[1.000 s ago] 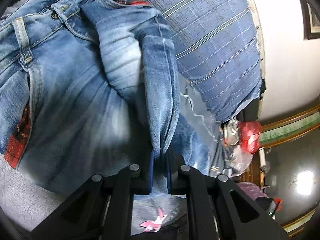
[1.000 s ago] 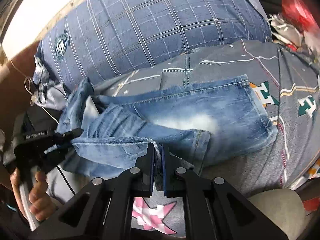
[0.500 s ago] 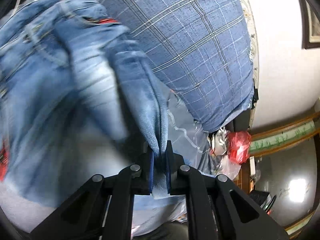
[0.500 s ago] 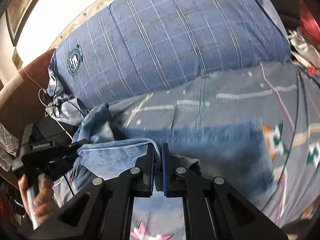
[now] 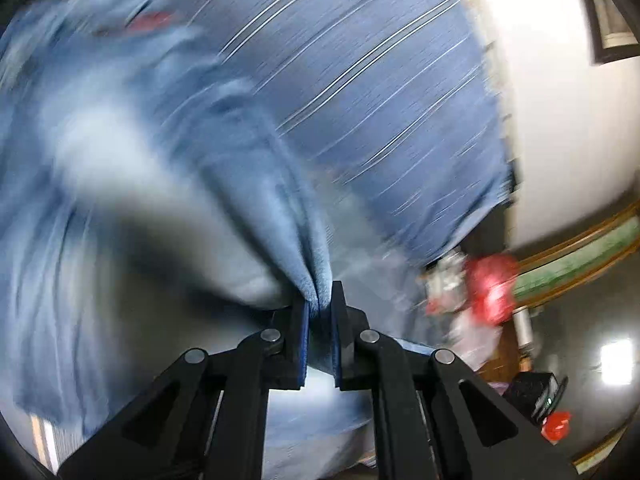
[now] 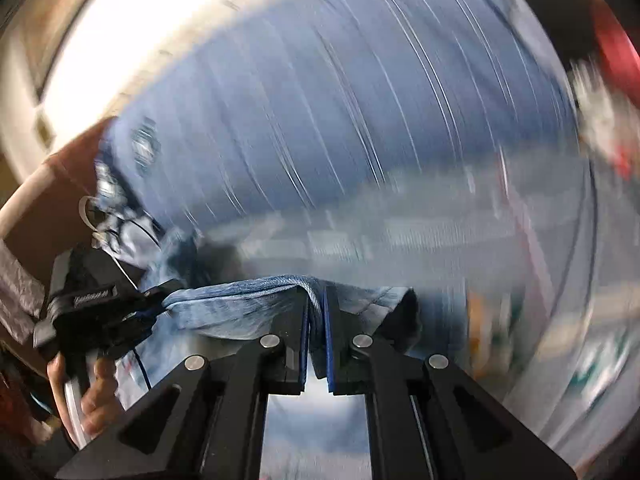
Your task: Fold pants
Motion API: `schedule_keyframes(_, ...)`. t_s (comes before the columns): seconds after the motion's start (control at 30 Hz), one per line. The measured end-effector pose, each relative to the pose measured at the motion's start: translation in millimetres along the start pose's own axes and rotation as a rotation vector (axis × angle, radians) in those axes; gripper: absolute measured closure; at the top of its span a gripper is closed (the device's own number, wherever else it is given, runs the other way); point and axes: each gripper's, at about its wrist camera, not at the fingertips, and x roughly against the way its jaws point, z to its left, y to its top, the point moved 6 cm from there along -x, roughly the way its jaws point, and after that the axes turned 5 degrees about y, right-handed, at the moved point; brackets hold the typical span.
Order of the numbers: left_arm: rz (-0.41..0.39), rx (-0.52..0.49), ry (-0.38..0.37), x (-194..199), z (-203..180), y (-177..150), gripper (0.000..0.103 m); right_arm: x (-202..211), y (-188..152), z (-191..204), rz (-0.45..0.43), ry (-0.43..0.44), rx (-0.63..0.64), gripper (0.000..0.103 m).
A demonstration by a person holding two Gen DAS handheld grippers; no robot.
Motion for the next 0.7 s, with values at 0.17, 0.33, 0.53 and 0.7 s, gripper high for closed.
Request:
schedule_keyframes(0.17,0.023,0.052,0.063,2,35,-40,0.093,-20,-69,-39,0.132,0.026,-0.239,0.098)
schedule_keyframes(0.33,-0.001,0.002,0.136,10,38,-51,0.085,-13,-89,-28,0.164,-0.007,-0.179,0.091)
schedule_keyframes(0.53,0.052,0.012,0.147,24,46,-54,0.051,3,-77,-21,0.112,0.067,-0.202,0.041)
schedule_keyframes(0.7,-0.03,-0.037,0.176,52,34,-27,0.036,30,-47,-32,-0.015,0.147,-0.303,0.033)
